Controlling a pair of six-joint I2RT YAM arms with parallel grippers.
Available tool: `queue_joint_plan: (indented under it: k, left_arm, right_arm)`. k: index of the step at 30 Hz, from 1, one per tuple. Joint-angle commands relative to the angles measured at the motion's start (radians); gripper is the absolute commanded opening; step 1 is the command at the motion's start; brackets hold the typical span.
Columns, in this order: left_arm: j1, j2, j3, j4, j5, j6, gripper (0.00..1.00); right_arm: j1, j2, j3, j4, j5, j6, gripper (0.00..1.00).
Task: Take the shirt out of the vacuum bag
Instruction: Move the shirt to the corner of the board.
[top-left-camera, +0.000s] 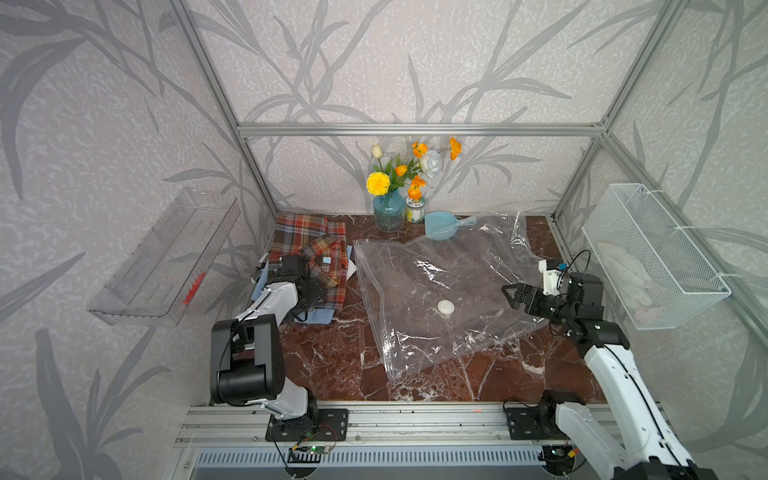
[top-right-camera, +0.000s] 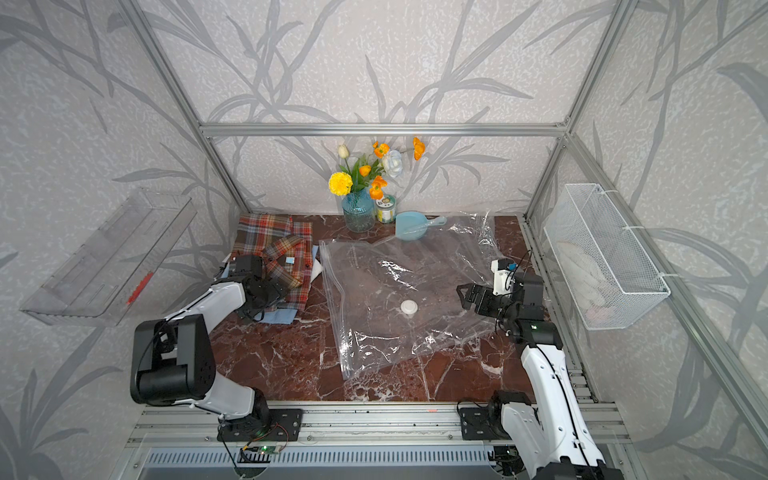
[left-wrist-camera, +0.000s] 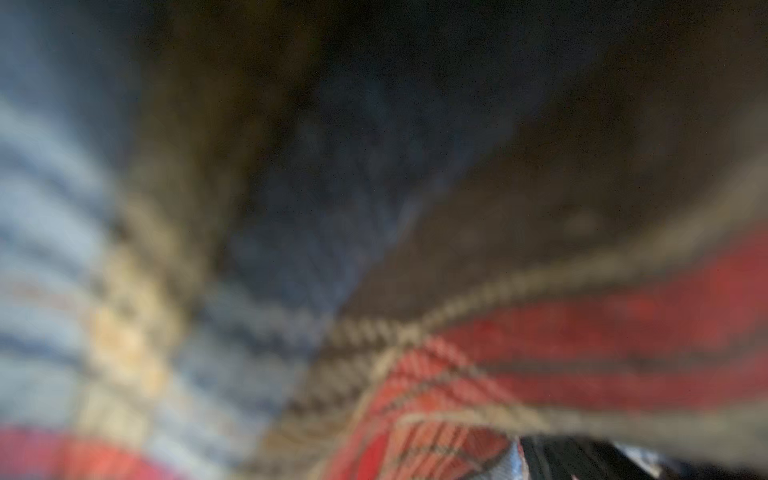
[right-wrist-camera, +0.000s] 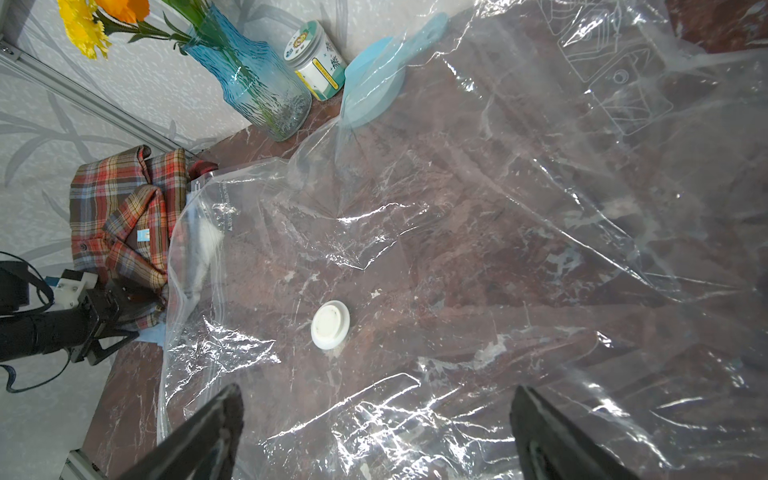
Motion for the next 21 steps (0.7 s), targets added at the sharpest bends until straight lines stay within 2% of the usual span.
queue_joint_plan:
  k: [1,8,12,15,18,21]
  left_arm:
    - [0.002,0.07,0.116,0.082,0.011,0.043,0.99]
    - [-0.026,0.2,0.332,0.029,0.015,0.145,1.0]
    - [-0.039,0.196,0.378,0.011,0.036,0.196,1.0]
    - [-0.059,0.053,0.296,0.044,0.046,0.191,1.0]
    - [-0.078,-0.187,0.144,0.11,0.065,0.19,1.0]
    - [-0.088,-0.417,-0.023,0.164,0.008,0.16,1.0]
  right_arm:
    - [0.007,0.004,0.046,0.009,0.013,-0.018,0.99]
    - [0.007,0.046,0.041,0.04,0.009,-0.005,0.99]
    - [0.007,0.075,0.045,0.06,0.002,0.007,0.99]
    - [0.008,0.084,0.053,0.074,0.005,0.007,0.99]
    - [0.009,0.09,0.047,0.099,0.02,0.001,0.99]
    - [0.01,0.121,0.027,0.146,0.078,-0.023,0.99]
